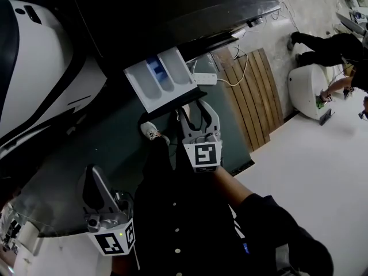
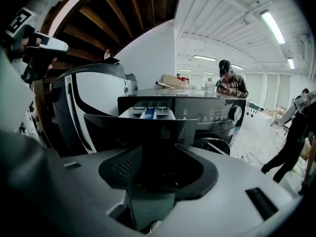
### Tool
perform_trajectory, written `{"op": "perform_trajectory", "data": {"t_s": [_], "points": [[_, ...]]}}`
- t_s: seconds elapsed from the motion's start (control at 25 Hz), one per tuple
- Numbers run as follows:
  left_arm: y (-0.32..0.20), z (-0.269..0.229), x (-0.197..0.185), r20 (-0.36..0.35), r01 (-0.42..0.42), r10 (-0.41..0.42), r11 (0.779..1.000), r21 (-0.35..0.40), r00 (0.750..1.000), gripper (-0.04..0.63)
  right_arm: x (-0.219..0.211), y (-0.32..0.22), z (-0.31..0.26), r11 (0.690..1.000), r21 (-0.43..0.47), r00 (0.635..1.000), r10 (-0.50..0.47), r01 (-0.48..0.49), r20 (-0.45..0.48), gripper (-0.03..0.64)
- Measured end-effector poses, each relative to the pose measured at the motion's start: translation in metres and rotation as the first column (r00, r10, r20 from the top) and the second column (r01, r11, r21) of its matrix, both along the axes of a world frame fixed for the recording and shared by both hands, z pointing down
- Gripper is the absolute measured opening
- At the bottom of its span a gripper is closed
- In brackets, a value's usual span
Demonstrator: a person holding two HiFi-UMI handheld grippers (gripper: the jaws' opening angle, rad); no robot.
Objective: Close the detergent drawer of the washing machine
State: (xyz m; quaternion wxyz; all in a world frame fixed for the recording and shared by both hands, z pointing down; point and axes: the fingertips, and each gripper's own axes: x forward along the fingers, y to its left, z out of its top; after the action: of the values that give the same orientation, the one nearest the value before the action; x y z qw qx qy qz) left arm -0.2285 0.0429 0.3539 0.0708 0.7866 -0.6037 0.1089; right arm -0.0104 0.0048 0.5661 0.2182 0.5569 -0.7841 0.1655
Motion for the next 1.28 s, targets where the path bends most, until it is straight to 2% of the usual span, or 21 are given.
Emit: {"op": "perform_trajectory", "data": {"t_s": [0.24, 0.84, 1.04, 1.28], "points": [[0.0, 0.003, -0.002, -0.009, 0.023, -0.023, 1.0, -0.008, 1.0, 0.012, -0.001, -0.003, 0.002, 1.0, -0.007, 1.0, -0.003, 0.003, -0.002, 0.212], [-0.005, 0.004, -0.006, -0.003, 0.063, -0.063, 0.998, -0.017, 0.998, 0.012, -0.026, -0.067, -0.005, 1.0, 0.002, 1.0, -0.013, 0.013, -0.001, 0.212], [-0.008, 0.007, -0.009, -0.003, 0.077, -0.077, 0.997, -0.028, 0.997, 0.012, -0.029, -0.081, -0.002, 0.999, 0.029, 1.0, -0.015, 0.015, -0.017, 0.212], [-0.01, 0.009, -0.011, 0.0, 0.09, -0.09, 0.995, -0.035, 0.996, 0.012, -0.034, -0.091, -0.004, 1.0, 0.019, 1.0, -0.001, 0.001, -0.014, 0.212]]}}
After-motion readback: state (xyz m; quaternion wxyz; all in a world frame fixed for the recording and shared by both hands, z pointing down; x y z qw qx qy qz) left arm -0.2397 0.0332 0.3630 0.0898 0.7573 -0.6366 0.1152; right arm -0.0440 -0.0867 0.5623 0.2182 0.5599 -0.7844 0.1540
